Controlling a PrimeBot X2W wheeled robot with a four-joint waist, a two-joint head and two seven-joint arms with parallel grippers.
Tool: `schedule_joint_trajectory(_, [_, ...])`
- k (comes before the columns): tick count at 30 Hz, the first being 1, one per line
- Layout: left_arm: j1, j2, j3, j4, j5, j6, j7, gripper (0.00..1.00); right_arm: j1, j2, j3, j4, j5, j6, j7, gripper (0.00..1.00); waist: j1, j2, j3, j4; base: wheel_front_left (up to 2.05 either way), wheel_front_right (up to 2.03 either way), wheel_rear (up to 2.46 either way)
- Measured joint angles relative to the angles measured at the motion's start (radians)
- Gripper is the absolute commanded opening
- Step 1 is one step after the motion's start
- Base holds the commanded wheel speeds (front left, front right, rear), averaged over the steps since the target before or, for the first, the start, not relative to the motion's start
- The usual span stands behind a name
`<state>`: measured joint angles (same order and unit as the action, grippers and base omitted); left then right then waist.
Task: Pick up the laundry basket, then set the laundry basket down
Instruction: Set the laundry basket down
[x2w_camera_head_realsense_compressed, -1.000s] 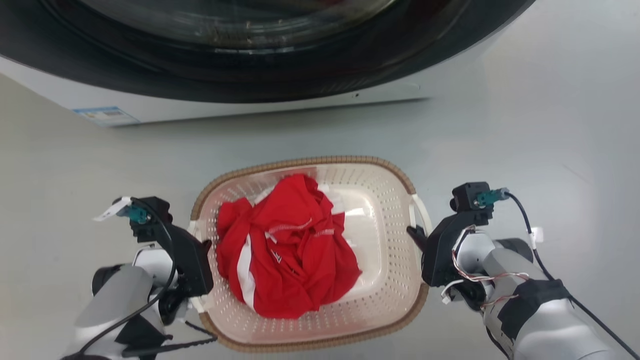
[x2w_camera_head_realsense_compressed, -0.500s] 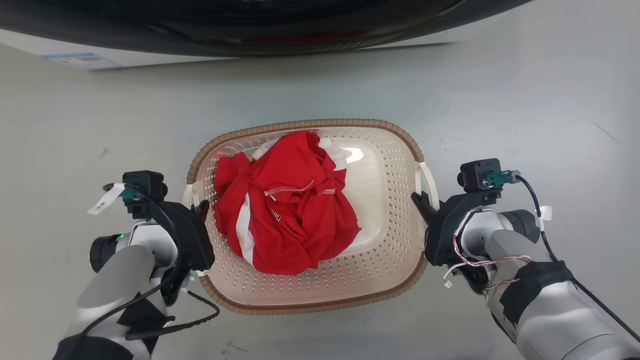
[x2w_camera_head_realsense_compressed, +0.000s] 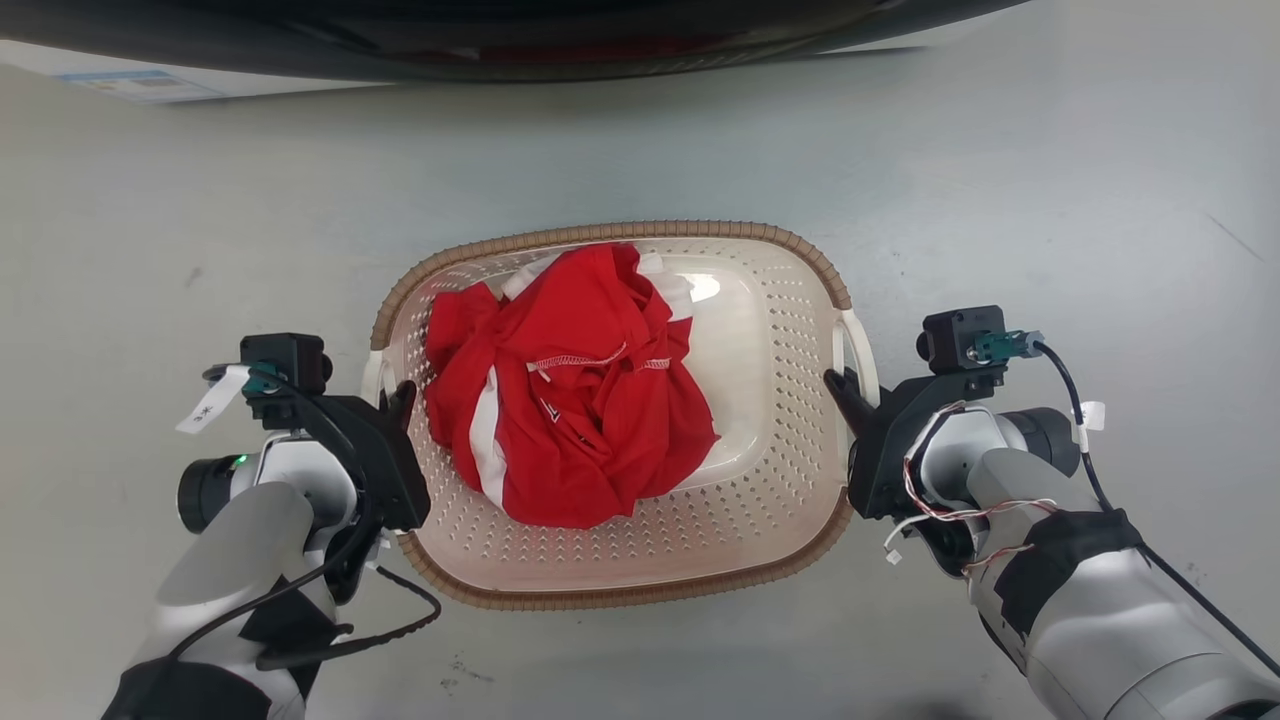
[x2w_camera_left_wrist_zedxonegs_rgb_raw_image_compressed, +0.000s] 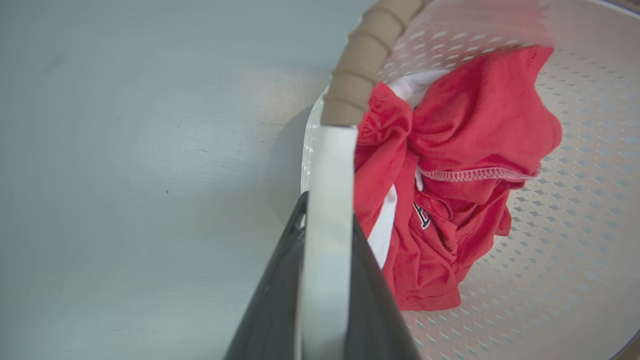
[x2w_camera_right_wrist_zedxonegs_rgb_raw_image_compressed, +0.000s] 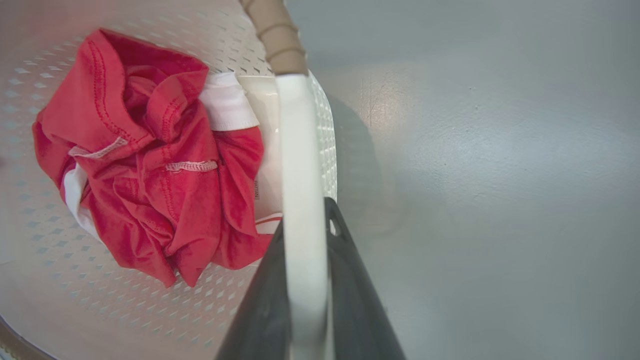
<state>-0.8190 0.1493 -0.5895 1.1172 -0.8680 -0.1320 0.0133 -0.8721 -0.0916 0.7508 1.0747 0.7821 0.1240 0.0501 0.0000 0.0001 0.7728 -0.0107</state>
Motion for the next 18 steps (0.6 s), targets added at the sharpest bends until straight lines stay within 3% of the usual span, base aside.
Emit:
schedule_joint_trajectory(12, [-0.020, -0.011, -0.009, 0.015, -0.001, 0.000, -0.016, 0.00, -0.025, 0.004, 0.001, 0.037, 0.000, 0.001, -0.014, 0.00, 0.0000, 0.0000, 0.034, 0.004, 0.00, 0.00, 0.00])
schedule_joint_trajectory(13, [-0.020, -0.011, -0.012, 0.015, -0.001, 0.000, -0.015, 0.00, -0.026, 0.005, 0.001, 0.038, 0.000, 0.001, -0.014, 0.04, 0.0000, 0.0000, 0.034, 0.005, 0.00, 0.00, 0.00])
schedule_joint_trajectory(14, [-0.020, -0.011, -0.014, 0.015, -0.001, 0.000, -0.015, 0.00, -0.029, 0.006, 0.002, 0.041, 0.000, 0.001, -0.014, 0.46, 0.0000, 0.0000, 0.034, 0.005, 0.00, 0.00, 0.00])
schedule_joint_trajectory(15, [-0.020, -0.011, -0.015, 0.016, -0.002, 0.000, -0.015, 0.05, -0.032, 0.006, 0.006, 0.043, -0.002, 0.001, -0.014, 1.00, 0.0000, 0.0000, 0.034, 0.006, 0.00, 0.00, 0.00])
schedule_joint_trajectory(16, [-0.021, -0.011, -0.016, 0.017, -0.003, 0.000, -0.015, 0.63, -0.034, 0.006, 0.006, 0.043, -0.002, 0.001, -0.017, 1.00, 0.0000, -0.0001, 0.034, 0.007, 0.00, 0.00, 0.00])
schedule_joint_trajectory(17, [-0.023, -0.007, -0.022, 0.018, -0.003, 0.000, -0.011, 1.00, -0.037, 0.004, 0.006, 0.046, -0.001, 0.001, -0.016, 1.00, 0.0000, -0.0002, 0.034, 0.007, 0.00, 0.00, 0.00])
schedule_joint_trajectory(18, [-0.024, -0.003, -0.025, 0.018, -0.003, 0.000, -0.009, 1.00, -0.038, 0.002, 0.012, 0.046, -0.003, 0.001, -0.017, 1.00, 0.0000, -0.0002, 0.033, 0.008, 0.00, 0.00, 0.00])
